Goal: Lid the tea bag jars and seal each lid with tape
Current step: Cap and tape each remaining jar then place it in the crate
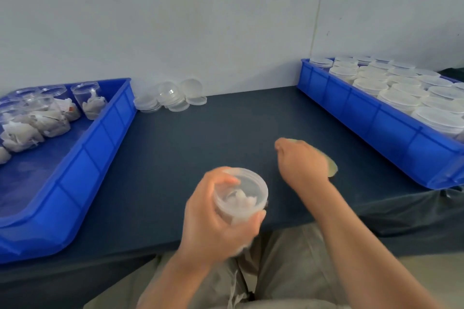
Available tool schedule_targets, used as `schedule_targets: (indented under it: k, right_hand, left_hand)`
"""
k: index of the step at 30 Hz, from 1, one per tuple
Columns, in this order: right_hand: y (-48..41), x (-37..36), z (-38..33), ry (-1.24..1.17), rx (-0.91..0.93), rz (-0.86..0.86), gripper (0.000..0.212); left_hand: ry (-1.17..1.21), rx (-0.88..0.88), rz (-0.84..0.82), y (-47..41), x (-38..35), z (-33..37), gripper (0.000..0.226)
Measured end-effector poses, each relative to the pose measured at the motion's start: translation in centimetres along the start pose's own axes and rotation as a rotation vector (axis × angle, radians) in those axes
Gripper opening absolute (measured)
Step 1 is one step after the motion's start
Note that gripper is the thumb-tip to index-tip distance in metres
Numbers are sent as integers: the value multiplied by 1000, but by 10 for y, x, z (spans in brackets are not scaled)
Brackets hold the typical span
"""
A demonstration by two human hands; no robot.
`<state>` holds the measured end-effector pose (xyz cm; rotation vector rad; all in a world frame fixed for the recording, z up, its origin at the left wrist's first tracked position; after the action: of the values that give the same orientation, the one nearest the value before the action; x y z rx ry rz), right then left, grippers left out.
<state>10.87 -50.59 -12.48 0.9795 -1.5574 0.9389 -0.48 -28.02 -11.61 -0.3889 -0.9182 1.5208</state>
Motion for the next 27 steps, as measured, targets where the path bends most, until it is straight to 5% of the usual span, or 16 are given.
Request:
schedule_targets:
  k: [6,12,16,21,27]
  right_hand:
    - [30,-24,-10,-23,318,14,40]
    - [55,-31,-10,-117,406,70,68]
    - [61,-37,-3,-92,386,57,42]
    - [81,-6,-17,-773,475,-92,69]
    - [102,-4,-43,-1091,564,-337,68]
  left_hand:
    - [17,119,33,-19,20,-36,60]
    - [110,147,-10,-26,4,-47,59]
    - [147,156,-36,-28,2,-47,60]
    - [200,143,-81,-32,2,-46,56]
    - [322,182,-214,-33,-15,-41,62]
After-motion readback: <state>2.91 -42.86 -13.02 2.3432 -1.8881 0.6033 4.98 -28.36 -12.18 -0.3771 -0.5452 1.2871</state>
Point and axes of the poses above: each hand's wrist, its own y-axis away from the middle knuckle, its own x-axis out of the back of the hand, z = x × y, the point moved 10 cm from there along -y, towards the middle knuckle, and after that the axes turned 10 degrees about -x, right-handed, at the moved point
